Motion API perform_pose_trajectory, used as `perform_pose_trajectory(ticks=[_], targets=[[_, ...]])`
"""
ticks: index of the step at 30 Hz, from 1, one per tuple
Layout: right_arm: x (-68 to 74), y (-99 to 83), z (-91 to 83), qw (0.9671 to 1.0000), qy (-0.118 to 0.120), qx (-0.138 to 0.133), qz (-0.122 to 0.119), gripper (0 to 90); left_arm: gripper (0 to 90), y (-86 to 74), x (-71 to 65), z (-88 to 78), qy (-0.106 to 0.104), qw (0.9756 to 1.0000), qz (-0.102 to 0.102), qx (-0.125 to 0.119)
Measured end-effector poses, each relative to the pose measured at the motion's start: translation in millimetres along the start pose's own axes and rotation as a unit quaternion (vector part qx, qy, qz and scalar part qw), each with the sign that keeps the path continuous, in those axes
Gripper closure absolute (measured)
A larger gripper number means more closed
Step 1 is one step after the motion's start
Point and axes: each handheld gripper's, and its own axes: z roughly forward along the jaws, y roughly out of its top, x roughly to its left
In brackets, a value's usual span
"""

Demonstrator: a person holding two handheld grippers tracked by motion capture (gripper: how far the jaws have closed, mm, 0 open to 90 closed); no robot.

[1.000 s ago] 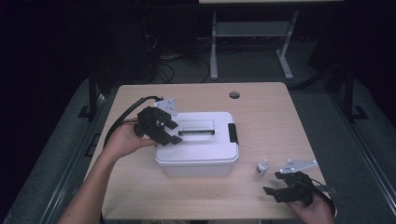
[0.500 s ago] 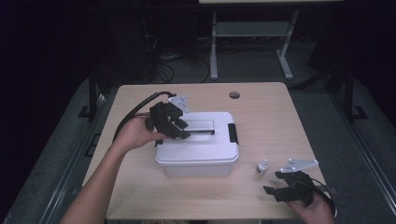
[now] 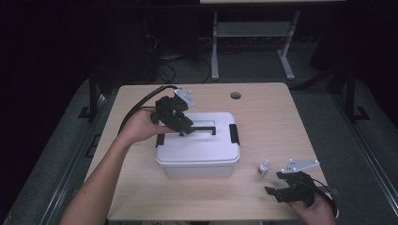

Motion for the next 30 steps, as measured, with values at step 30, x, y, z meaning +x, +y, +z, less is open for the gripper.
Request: perform_pose_trajectory(ticks=[30], targets=[[-0.9, -0.8, -2.5, 1.0000, 0.003, -0.002, 0.004, 26.5, 78.4, 16.1, 13.4, 16.6, -0.029, 0.9993, -0.001, 0.022]])
